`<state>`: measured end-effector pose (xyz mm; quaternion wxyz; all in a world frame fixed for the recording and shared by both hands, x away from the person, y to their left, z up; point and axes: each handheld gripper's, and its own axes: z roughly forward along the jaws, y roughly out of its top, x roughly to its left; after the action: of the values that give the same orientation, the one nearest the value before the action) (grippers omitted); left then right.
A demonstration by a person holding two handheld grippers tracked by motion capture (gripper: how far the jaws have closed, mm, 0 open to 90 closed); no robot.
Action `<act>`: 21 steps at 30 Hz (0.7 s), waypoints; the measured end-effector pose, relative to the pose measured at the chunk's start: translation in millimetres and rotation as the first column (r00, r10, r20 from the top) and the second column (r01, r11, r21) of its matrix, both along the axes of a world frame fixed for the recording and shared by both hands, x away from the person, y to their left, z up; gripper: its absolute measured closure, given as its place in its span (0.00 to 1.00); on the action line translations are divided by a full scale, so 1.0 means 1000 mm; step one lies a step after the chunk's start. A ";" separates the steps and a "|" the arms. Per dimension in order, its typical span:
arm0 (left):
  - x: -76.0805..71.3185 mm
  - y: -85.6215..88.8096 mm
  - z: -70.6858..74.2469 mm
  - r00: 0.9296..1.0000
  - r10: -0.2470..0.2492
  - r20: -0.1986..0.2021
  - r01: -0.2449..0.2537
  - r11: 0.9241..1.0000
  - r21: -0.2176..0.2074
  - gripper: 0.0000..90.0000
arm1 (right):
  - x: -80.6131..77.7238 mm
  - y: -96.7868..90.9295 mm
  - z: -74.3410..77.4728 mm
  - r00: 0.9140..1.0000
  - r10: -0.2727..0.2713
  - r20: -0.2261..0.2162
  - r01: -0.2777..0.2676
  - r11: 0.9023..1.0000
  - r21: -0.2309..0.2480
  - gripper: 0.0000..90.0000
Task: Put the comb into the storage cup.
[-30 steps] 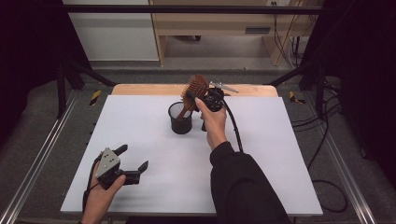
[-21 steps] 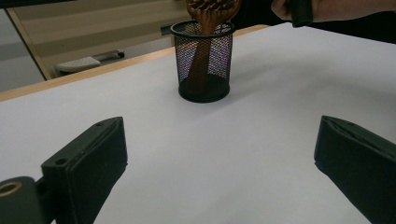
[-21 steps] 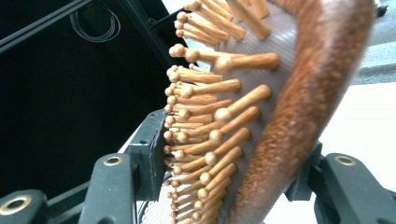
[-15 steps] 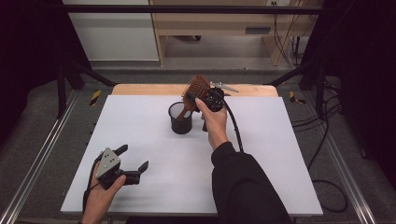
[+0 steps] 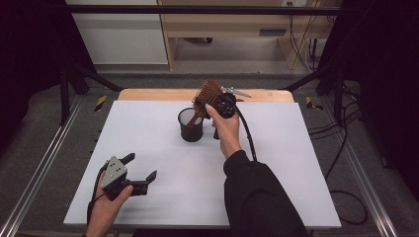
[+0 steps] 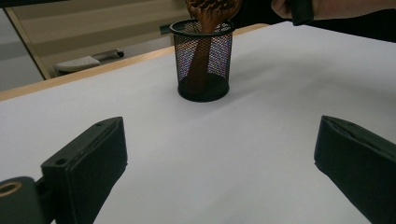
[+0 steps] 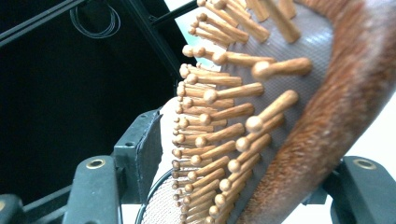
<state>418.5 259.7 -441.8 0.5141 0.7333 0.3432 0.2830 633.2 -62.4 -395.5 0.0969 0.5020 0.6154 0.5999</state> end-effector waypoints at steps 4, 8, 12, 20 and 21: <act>0.000 0.000 0.000 1.000 0.000 0.000 0.000 1.000 0.000 0.03 | 0.000 0.001 0.000 1.000 0.003 0.002 -0.003 1.000 -0.003 0.36; 0.000 0.000 0.000 1.000 0.000 0.001 0.000 1.000 0.000 0.03 | 0.000 0.001 0.001 1.000 0.005 0.003 -0.005 1.000 -0.008 0.34; 0.000 0.000 0.000 1.000 0.000 0.001 0.000 1.000 0.000 0.03 | -0.001 0.002 0.001 1.000 0.004 0.004 -0.004 1.000 -0.014 0.31; 0.000 0.000 0.000 1.000 0.000 0.001 0.000 1.000 0.000 0.03 | -0.001 0.001 0.001 1.000 -0.002 0.008 0.003 1.000 -0.021 0.27; 0.000 0.000 0.000 1.000 0.000 0.001 0.000 1.000 -0.001 0.03 | -0.001 0.001 0.002 1.000 -0.005 0.001 0.005 1.000 -0.021 0.26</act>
<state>418.2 259.7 -441.5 0.5146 0.7330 0.3429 0.2834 631.8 -61.0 -393.8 0.1041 0.5021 0.6204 0.5934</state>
